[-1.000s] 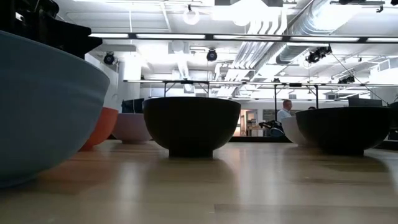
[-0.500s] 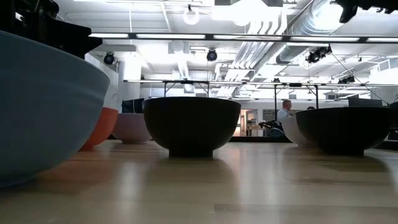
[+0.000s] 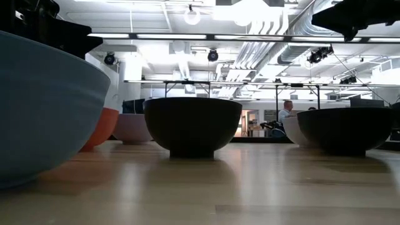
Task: Nest bowls inside each other
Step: Stack the right white bowl on top of the black bowl
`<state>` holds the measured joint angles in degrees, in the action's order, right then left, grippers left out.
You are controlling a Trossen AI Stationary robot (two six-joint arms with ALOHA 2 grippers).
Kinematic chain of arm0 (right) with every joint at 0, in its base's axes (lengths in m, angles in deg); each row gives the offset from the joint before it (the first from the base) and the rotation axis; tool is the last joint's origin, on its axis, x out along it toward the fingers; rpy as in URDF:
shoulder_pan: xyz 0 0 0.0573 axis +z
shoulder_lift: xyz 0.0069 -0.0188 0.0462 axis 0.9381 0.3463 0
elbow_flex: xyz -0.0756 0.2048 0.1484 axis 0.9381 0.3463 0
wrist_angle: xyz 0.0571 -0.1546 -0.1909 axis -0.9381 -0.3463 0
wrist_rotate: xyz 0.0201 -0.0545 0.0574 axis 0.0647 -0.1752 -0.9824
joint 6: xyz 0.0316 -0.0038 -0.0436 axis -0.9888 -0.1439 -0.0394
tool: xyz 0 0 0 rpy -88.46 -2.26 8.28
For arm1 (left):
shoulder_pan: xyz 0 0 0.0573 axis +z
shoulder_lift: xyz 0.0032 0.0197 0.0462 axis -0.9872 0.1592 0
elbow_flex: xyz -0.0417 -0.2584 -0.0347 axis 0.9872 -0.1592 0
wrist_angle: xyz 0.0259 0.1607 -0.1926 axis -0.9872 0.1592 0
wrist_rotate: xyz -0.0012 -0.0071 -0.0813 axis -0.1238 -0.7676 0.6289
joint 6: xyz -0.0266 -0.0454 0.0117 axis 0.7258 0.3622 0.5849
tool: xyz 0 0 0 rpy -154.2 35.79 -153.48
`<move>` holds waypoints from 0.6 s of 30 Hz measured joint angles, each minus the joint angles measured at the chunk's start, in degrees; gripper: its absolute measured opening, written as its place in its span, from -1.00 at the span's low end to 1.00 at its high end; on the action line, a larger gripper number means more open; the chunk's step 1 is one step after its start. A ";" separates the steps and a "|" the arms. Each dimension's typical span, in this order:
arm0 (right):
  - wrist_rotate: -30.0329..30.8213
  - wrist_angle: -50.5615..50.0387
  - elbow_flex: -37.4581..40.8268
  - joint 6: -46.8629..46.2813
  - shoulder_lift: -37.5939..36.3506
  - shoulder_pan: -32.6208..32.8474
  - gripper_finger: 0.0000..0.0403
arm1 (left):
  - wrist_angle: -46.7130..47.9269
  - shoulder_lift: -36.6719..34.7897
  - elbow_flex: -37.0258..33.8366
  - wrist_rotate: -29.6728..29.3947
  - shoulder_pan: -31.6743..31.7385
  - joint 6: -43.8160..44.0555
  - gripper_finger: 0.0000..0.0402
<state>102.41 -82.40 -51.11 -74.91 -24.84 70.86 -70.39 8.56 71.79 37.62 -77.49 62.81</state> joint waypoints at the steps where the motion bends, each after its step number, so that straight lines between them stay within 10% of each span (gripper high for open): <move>1: -0.10 0.08 0.00 0.23 0.10 -0.02 -0.58 | 0.00 0.00 0.00 0.00 0.00 0.01 -0.07; 13: -11.72 -0.06 -0.01 4.96 0.37 0.00 -0.58 | 0.00 0.00 0.00 0.02 -0.01 0.48 -0.07; 18: -4.10 -0.78 -0.39 -2.80 0.39 -0.01 -0.58 | -0.01 0.00 0.00 0.02 -0.02 0.52 -0.07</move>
<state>98.31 -83.18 -51.49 -77.70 -24.45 70.86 -70.39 8.56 71.79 37.64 -77.51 63.33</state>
